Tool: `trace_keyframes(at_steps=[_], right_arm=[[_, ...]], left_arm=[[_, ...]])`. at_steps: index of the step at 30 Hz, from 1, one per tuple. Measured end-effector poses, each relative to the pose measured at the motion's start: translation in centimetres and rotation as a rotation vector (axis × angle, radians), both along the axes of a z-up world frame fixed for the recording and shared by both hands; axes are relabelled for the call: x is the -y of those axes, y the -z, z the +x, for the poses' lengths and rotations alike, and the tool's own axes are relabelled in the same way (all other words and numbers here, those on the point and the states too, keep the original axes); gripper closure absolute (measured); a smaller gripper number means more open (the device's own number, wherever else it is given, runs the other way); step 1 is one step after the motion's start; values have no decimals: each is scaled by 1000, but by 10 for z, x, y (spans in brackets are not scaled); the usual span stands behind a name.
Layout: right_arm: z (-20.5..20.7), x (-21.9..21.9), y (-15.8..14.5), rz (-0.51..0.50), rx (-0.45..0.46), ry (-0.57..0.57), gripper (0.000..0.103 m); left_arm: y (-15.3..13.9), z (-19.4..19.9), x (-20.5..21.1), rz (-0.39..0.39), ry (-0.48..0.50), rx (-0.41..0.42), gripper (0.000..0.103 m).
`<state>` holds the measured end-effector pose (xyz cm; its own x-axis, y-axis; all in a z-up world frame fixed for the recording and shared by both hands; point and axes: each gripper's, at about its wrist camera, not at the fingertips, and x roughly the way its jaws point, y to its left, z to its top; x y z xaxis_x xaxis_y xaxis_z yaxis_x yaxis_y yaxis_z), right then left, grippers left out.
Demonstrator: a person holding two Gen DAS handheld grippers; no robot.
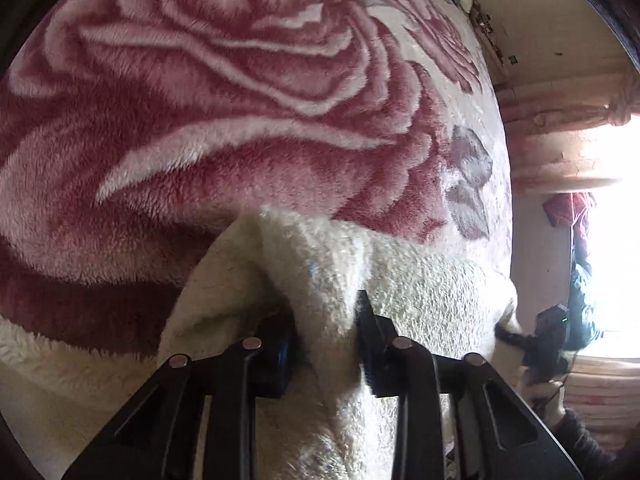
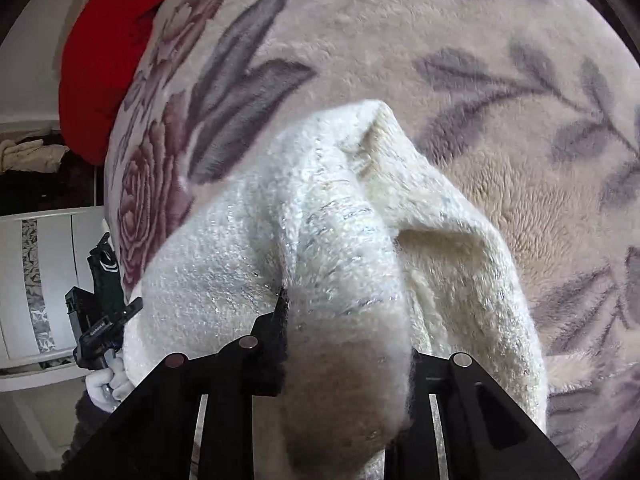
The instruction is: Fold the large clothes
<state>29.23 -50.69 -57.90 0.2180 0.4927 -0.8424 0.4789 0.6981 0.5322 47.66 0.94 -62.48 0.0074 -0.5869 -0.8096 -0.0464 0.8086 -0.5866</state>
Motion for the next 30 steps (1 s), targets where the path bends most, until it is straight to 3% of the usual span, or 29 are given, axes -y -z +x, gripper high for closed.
trace_keyframes(at_steps=[2,4,5,6,7,8,11,13,14,16,19,21,23,25,26,28,30], right_arm=[[-2,1,4,-36,-4,-17,71],[-2,4,-2,-37,-45,-2,58],[-3,7,-7,-54,-67,3,45],[-4,9,-16,-84,-82,3,42],[-6,10,-25,-120,-84,3,42],[-9,11,-37,-164,-78,3,42],[-23,6,-77,-282,-50,11,42],[-27,-8,-99,-294,-16,20,42],[-26,-22,-110,-299,2,15,42],[-17,-51,-120,-303,27,-32,42],[12,-107,-118,-305,34,-139,53],[35,-139,-104,-330,25,-238,58],[51,-156,-80,-397,-46,-320,63],[50,-143,-58,-445,-130,-317,95],[43,-127,-55,-467,-140,-299,103],[21,-91,-54,-586,-203,-240,103],[-9,-53,-49,-639,-268,-204,103]], left_arm=[[-11,-4,-6,3,-8,-25,67],[-32,-10,-9,66,12,-9,65],[-44,-13,-10,88,23,17,64],[-56,-17,-13,109,32,40,61],[-70,-22,-16,132,32,62,47],[-81,-26,-19,155,21,80,40],[-115,-42,-13,202,-19,167,40],[-126,-51,8,229,-15,201,42],[-125,-54,23,244,4,209,62],[-108,-58,62,273,54,175,88],[-74,-55,106,294,108,127,88],[-47,-51,123,388,159,126,88],[-18,-44,116,395,135,83,98],[-5,-37,94,314,73,44,99],[-4,-37,87,284,57,33,99],[-5,-37,78,247,51,28,99],[-7,-39,78,265,77,43,99]])
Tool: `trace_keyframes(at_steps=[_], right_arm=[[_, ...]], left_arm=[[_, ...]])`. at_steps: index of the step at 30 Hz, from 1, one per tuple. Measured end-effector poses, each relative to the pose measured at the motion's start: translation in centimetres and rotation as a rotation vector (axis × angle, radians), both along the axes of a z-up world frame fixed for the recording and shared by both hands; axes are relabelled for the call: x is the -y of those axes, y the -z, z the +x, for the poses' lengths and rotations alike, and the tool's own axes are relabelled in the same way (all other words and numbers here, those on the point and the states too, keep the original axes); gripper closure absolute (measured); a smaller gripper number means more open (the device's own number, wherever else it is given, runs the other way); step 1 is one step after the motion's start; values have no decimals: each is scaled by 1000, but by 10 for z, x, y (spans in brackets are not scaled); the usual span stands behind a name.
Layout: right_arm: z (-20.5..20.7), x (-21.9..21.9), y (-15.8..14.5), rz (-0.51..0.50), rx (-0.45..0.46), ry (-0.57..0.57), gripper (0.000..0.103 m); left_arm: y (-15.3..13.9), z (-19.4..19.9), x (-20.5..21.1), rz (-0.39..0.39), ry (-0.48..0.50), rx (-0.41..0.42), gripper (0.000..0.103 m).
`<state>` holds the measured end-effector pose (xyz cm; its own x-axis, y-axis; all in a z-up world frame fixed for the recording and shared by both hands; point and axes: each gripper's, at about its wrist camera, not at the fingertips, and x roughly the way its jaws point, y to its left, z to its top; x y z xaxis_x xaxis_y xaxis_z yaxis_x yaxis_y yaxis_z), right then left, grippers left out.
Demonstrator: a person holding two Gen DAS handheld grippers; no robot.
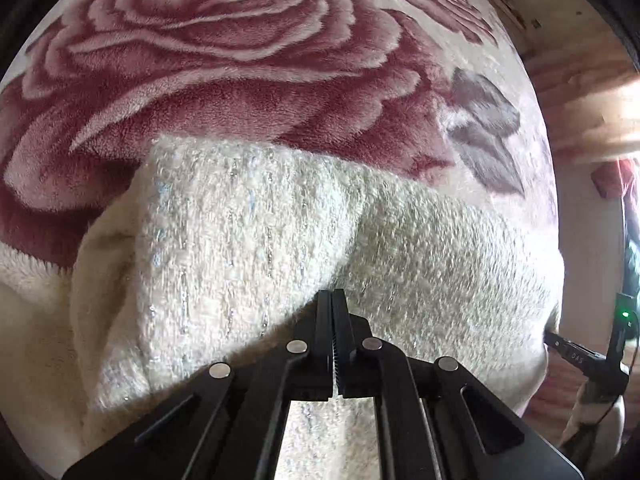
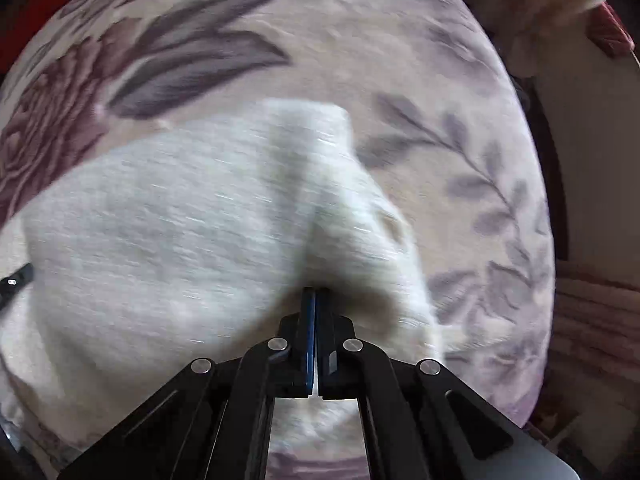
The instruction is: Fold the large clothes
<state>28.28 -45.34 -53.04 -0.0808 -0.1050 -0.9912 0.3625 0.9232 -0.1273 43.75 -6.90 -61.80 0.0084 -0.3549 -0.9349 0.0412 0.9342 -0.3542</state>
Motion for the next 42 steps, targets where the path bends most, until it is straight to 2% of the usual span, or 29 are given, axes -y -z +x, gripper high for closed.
trace_keyframes(at_steps=[2,3,5,7,10,12,14,16,18,20,23,26,29,33,35,37,39,42], right_arm=[[-28,35,5,25,-71,119,103],[-38,47,-2,40,-72,178,102],[-45,55,-35,85,25,230,98],[-40,42,-69,123,125,219,98],[-8,-12,-99,237,225,124,98],[24,-60,-91,292,213,16,98],[49,-101,-51,317,145,-66,98],[69,-123,6,331,34,-79,98],[77,-124,54,309,-24,-97,101],[83,-122,77,329,-49,-65,103],[93,-125,88,330,-97,-56,103],[97,-122,96,358,-129,-36,103],[89,-110,70,424,-90,-64,103],[38,-63,30,341,-9,-68,103],[13,-44,30,265,-38,-41,103],[-6,-35,47,256,-62,-14,103],[-17,-34,69,289,-90,50,103],[-16,-40,54,254,-63,68,98]], left_arm=[[-11,-1,3,37,17,9,99],[-21,-2,5,49,17,24,100],[-47,-7,12,44,17,87,100],[-58,-8,23,46,33,107,100],[-45,-6,40,85,64,99,100],[-27,-4,45,111,71,77,100],[-10,-4,45,120,65,53,100],[1,-4,38,88,42,37,99],[10,-3,34,60,31,21,99],[16,-3,30,35,2,19,99],[21,-1,28,13,-12,18,99],[18,3,19,-36,-60,-24,99],[-1,-1,8,-45,-60,-23,99],[-16,-21,-13,-14,-37,14,99],[-11,-32,-24,-36,-47,13,99],[-8,-39,-30,-74,-84,6,99],[-23,-42,-35,-102,-129,3,99],[-63,-55,-52,-174,-208,72,99]])
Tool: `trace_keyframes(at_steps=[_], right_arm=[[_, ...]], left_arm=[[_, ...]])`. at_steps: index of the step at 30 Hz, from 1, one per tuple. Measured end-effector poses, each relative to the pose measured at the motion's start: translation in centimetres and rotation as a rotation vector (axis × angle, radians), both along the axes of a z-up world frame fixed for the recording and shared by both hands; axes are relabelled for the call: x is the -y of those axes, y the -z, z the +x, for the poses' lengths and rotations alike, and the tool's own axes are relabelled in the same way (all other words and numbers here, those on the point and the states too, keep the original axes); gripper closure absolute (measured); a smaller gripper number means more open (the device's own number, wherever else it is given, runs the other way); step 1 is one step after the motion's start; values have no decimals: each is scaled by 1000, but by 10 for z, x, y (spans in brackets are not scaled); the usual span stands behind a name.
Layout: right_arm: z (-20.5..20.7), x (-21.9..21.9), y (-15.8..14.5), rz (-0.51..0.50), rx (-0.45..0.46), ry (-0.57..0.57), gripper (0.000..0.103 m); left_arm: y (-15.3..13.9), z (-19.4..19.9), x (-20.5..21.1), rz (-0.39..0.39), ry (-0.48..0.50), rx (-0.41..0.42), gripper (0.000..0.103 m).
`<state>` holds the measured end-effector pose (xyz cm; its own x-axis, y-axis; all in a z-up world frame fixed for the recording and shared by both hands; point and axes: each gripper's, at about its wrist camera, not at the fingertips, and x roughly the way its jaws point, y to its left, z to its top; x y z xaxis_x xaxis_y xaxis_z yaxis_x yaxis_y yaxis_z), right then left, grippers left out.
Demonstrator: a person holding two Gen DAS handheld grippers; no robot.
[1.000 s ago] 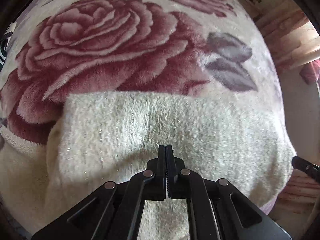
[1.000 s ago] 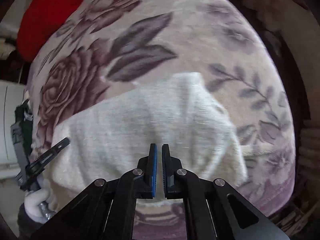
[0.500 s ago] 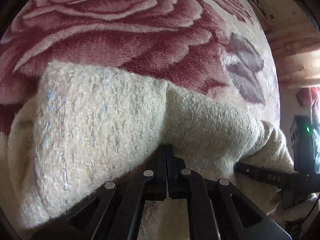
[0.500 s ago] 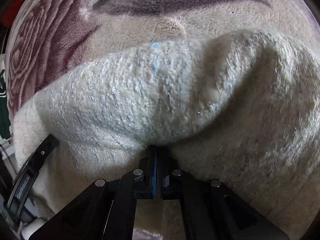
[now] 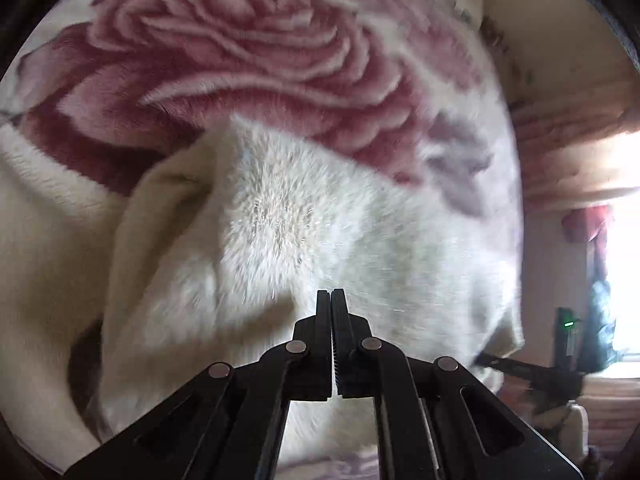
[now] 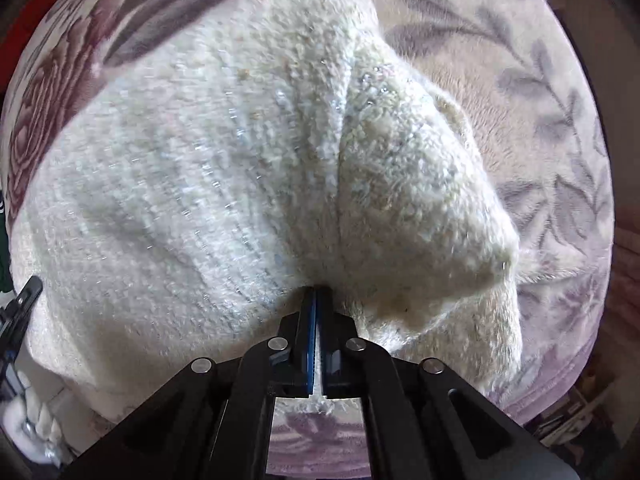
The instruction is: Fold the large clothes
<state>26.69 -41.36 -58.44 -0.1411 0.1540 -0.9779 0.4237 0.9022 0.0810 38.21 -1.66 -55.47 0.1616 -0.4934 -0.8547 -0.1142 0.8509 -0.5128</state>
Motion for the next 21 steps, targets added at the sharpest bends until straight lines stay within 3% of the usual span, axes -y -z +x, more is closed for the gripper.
trace_keyframes(at_steps=[1,2,3,4,5,7,9,13,18,21], right_arm=[[0,-4,-12,-16,17,-15,93],[-2,-10,-22,-22,41,-23,66],[-3,-15,-32,-5,73,-30,29],[-6,-21,-41,21,100,-34,15],[-8,-27,-47,32,112,-41,7],[-10,-41,-54,39,125,-80,7],[-9,-53,-59,39,136,-116,7],[6,-86,-60,89,131,-147,7],[22,-111,-57,141,155,-133,7],[31,-111,-51,155,136,-119,7]], left_arm=[[-17,-13,-15,-21,-45,32,99],[-25,-23,-27,-34,-75,44,85],[-30,-36,-42,-46,-113,45,70],[-30,-49,-55,-54,-153,37,29],[-27,-66,-70,-78,-206,34,11],[-10,-103,-97,-156,-331,15,11],[26,-135,-112,-237,-431,-67,11],[78,-171,-110,-486,-594,-30,11],[104,-145,-71,-616,-576,79,11],[103,-123,-52,-602,-544,140,11]])
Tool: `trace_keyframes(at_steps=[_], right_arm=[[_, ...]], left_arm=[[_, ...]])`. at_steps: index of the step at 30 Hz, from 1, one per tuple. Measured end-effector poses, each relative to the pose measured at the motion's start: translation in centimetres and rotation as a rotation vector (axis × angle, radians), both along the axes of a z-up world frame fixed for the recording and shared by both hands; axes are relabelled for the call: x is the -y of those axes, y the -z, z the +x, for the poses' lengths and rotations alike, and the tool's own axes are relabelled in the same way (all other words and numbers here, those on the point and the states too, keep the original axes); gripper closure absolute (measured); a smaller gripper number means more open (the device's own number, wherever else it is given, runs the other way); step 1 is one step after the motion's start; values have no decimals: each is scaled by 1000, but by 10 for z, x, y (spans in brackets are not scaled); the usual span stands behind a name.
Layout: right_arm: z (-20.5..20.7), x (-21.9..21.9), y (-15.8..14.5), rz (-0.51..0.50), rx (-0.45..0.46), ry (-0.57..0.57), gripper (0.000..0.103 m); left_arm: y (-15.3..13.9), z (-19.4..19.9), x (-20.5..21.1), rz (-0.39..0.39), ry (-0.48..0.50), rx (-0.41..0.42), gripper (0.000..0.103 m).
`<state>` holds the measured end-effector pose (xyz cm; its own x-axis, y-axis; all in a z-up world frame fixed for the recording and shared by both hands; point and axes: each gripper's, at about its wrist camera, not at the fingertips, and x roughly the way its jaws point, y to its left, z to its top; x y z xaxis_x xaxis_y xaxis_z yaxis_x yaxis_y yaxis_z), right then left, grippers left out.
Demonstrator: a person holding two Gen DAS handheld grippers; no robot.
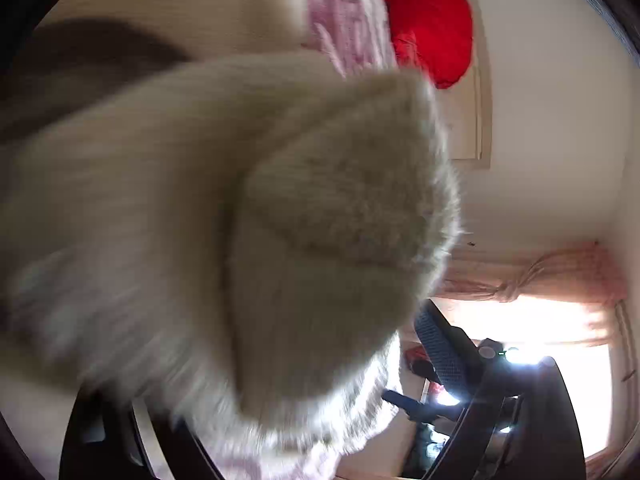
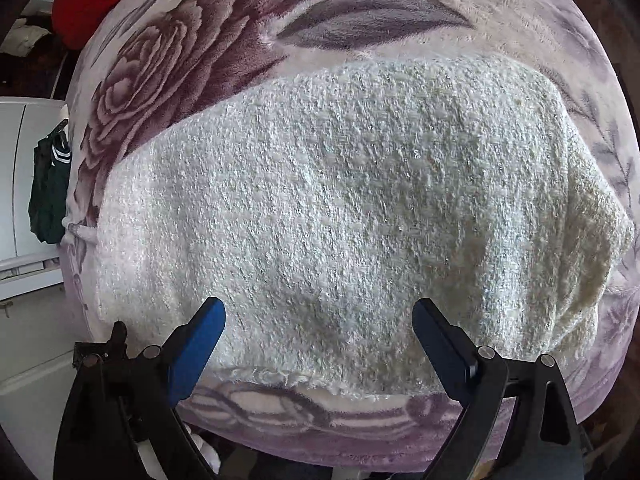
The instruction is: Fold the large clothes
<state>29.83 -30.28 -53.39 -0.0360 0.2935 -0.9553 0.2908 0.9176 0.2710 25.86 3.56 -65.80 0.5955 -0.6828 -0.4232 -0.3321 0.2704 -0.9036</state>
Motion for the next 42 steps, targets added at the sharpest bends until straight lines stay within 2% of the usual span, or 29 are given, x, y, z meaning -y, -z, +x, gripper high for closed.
trace_keyframes(at_steps=[4,5,6,7,10,11,13,15,17,20,23,26,28,30,33,34,36,39,42], right_arm=[[18,-6,5,-39,-5,-19,7],[22,-4,5,-59,1,-26,7],[25,-3,5,-75,5,-28,7],[27,0,5,-83,11,-30,7],[38,5,14,-122,36,-37,7],[42,8,22,-129,35,-42,7],[49,5,56,-142,-18,-70,7],[50,1,77,-154,-28,-67,0],[56,-9,78,-188,-36,-101,0],[55,9,63,-62,-18,-68,0],[27,59,38,163,59,60,0],[-14,112,26,290,84,215,0],[-48,153,20,338,93,334,1],[-84,186,16,318,90,433,1],[-136,243,10,282,93,572,1],[-152,261,9,278,93,624,1],[-178,305,5,259,94,701,1],[-206,345,-9,243,125,770,1],[-218,365,-24,246,156,785,0]], left_arm=[[4,25,10,79,-68,-36,13],[1,27,9,100,-93,-40,22],[-1,28,12,141,-109,-53,39],[-8,31,11,191,-110,-51,67],[-32,40,13,304,-91,-11,79],[-43,43,17,351,-78,8,81],[-72,51,30,467,-28,67,82],[-98,59,53,583,36,142,83],[-131,67,80,711,117,246,83],[-166,73,113,829,199,364,83],[-194,67,152,939,309,475,83],[-213,53,208,1057,450,604,83],[-214,33,259,1116,574,694,83],[-209,23,302,1164,698,759,84],[-173,-5,374,1244,934,832,84],[-151,-16,399,1284,1032,838,84],[-116,-28,425,1361,1153,827,84],[-92,-40,448,1489,1210,803,82],[-100,-54,464,1635,1197,795,76]])
